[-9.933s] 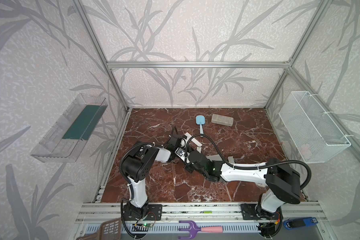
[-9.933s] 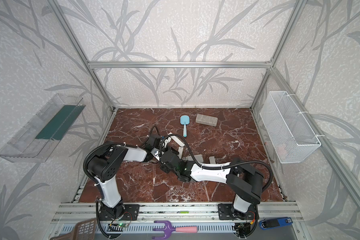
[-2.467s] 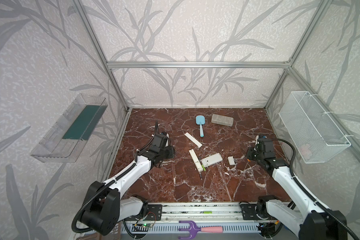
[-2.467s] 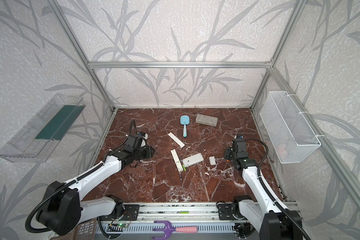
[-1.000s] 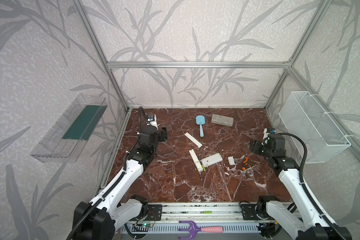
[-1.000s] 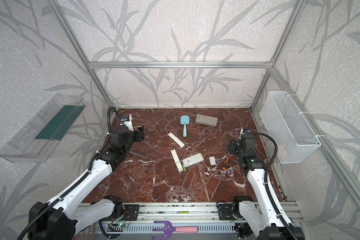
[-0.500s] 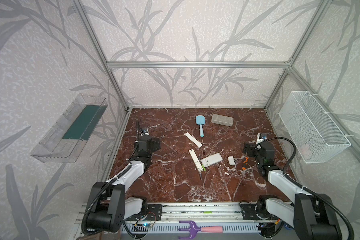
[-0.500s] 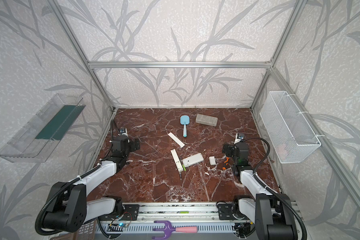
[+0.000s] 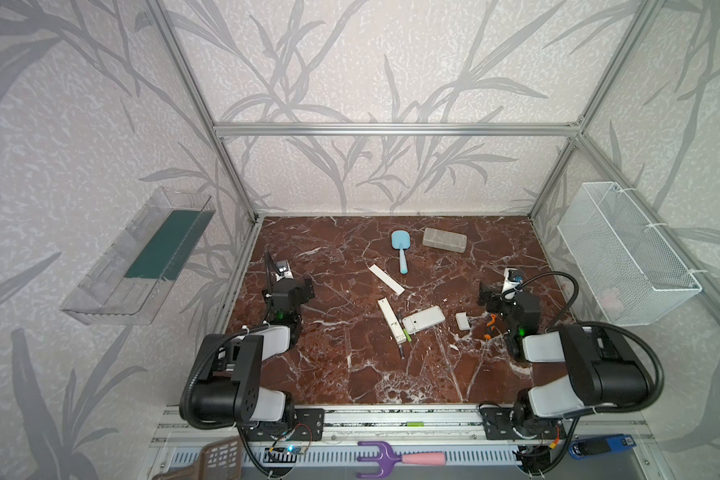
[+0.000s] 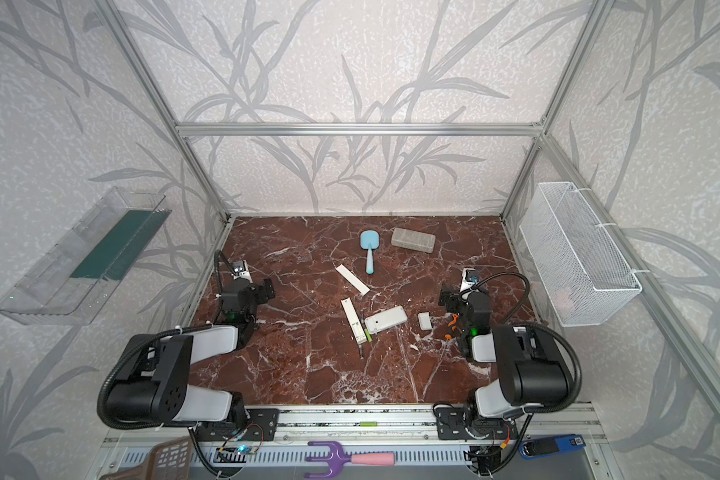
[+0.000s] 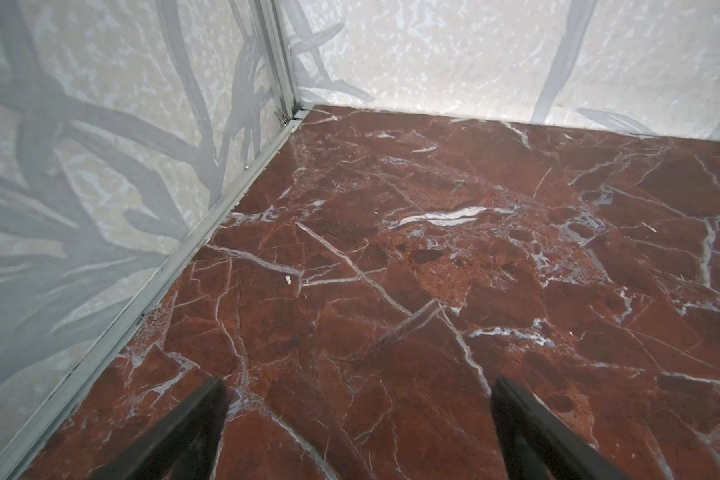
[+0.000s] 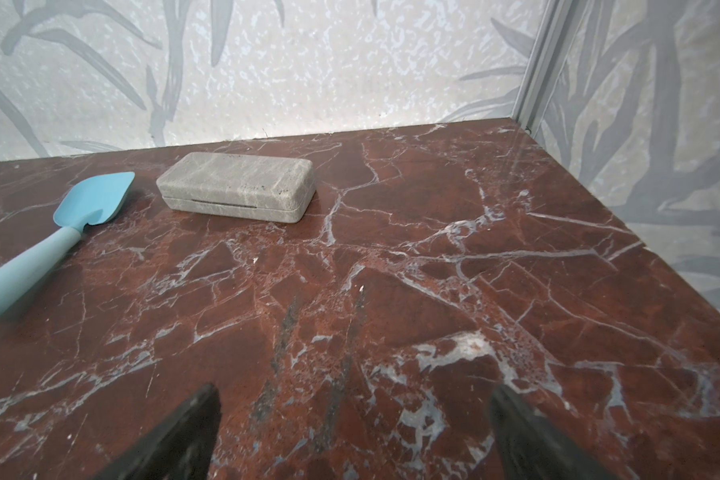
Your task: Unload the batteries from the remote control
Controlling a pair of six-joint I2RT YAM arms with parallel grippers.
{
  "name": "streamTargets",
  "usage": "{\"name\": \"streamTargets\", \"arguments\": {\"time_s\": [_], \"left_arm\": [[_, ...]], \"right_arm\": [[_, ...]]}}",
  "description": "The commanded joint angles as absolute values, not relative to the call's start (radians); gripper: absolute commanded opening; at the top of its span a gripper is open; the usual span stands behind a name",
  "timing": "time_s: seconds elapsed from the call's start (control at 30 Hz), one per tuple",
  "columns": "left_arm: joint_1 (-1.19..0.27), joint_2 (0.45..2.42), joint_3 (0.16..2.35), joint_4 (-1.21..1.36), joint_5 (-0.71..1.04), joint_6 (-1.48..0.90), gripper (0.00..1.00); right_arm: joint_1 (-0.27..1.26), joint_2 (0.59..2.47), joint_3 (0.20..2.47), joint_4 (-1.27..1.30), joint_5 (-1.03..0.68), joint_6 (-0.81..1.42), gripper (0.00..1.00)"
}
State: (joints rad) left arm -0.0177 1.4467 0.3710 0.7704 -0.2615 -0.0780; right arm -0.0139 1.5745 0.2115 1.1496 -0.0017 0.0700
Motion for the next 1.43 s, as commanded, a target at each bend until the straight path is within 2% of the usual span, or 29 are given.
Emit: {"name": "streamTargets", "arguments": {"time_s": [0.0, 0.1, 0.2, 0.4, 1.4], "left_arm": [[0.0, 1.506, 0.326, 0.992, -0.233, -0.052, 0.99], [0.002, 1.585, 0.302, 1.121, -0.206, -0.034, 0.99], [0.007, 1.546, 0.346, 0.973, -0.217, -0.061, 0.99], [0.005, 1.572, 0.366, 0.977, -0.227, -0.049, 0.99], [-0.006, 1.573, 0.376, 0.956, -0.242, -0.041, 0.99]], "right_arm": [[-0.012, 1.63, 0.189, 1.365, -0.03, 0.044, 0.99], [-0.001, 1.608, 0.227, 1.276, -0.026, 0.032, 0.99], [0.011, 1.594, 0.259, 1.199, -0.015, 0.02, 0.99], [0.064, 1.583, 0.318, 1.079, 0.085, -0.01, 0.99], [0.066, 1.586, 0.314, 1.088, 0.084, -0.012, 0.99]]}}
